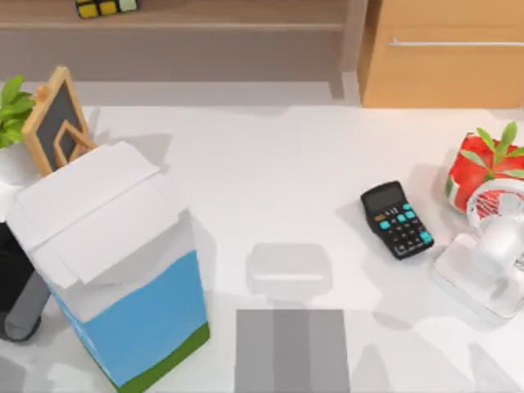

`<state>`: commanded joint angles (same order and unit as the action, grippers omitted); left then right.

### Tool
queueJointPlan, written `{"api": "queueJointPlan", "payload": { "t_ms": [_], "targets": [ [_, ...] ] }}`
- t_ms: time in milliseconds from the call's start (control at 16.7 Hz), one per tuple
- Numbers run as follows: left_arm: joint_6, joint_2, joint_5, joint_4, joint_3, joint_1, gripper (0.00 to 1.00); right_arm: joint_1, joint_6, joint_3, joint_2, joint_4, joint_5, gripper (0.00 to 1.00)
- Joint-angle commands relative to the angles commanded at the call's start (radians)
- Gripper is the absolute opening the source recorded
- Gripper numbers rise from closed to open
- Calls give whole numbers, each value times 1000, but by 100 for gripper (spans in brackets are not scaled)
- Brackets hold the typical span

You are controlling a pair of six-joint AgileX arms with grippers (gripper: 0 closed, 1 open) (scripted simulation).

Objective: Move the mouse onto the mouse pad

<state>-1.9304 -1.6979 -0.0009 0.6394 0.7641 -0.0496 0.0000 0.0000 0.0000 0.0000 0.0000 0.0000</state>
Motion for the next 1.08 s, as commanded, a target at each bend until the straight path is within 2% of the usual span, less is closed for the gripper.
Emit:
{"api": "queueJointPlan", "payload": {
  "t_ms": [420, 900, 960, 1080],
  "targets": [
    [0, 0, 0, 0, 0, 0, 2, 0, 0, 0, 0, 0, 0, 100],
    [0, 0, 0, 0, 0, 0, 0, 0, 0, 0, 0, 0, 0, 100],
    [14, 38, -29, 44, 19, -7, 0, 0, 0, 0, 0, 0, 0, 100],
    [12, 42, -24, 52, 28, -10, 0, 0, 0, 0, 0, 0, 0, 100]
  ]
}}
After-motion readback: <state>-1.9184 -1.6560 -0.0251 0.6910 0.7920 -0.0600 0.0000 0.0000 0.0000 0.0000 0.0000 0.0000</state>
